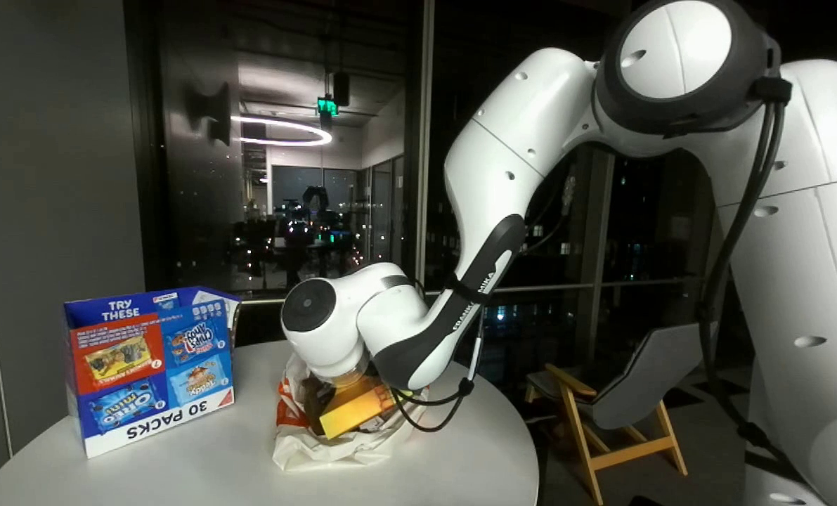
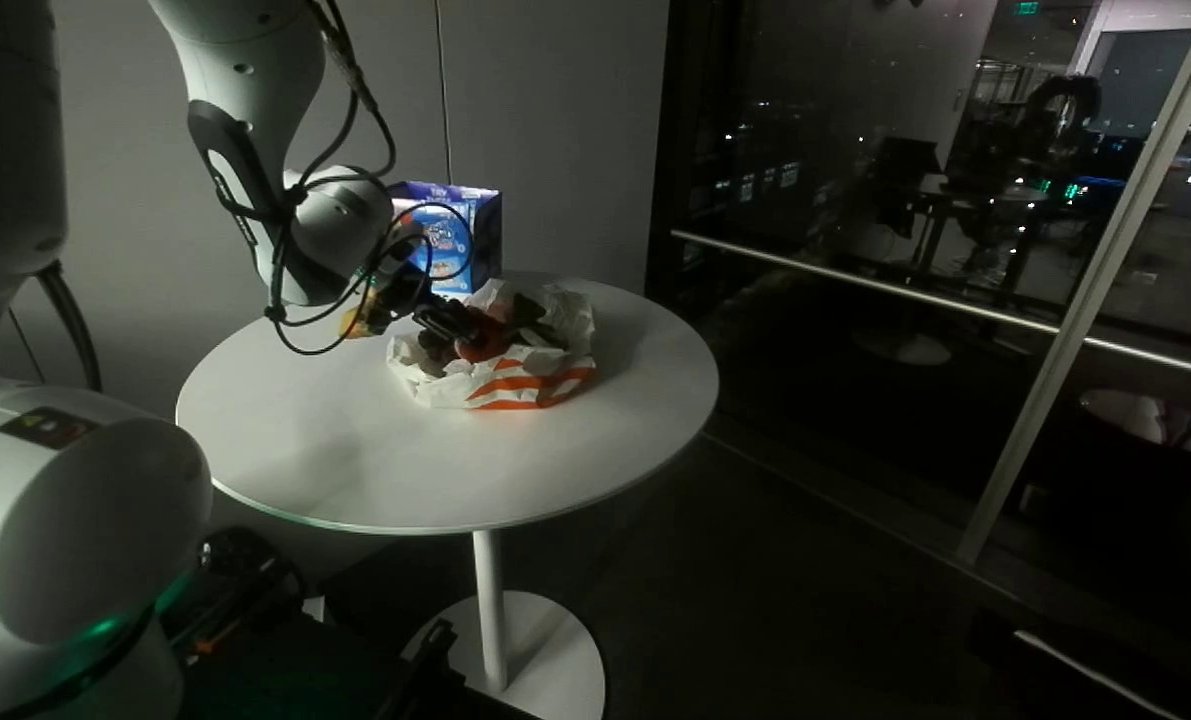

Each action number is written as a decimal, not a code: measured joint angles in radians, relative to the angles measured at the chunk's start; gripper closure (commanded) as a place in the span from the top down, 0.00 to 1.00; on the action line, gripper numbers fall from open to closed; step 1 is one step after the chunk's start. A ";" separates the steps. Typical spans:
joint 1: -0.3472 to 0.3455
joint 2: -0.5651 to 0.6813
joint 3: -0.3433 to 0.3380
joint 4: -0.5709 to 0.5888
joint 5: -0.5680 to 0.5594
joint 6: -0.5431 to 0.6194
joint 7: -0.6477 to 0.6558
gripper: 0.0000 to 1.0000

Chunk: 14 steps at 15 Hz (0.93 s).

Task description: Put the eraser, moose and radish in the plastic bag then pull up the plastic.

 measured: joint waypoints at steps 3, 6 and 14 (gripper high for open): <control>0.006 -0.008 0.006 -0.001 -0.009 0.004 -0.001 0.95; 0.025 -0.041 0.030 -0.009 -0.019 -0.025 -0.019 1.00; 0.044 -0.137 0.078 -0.043 -0.012 -0.033 -0.056 1.00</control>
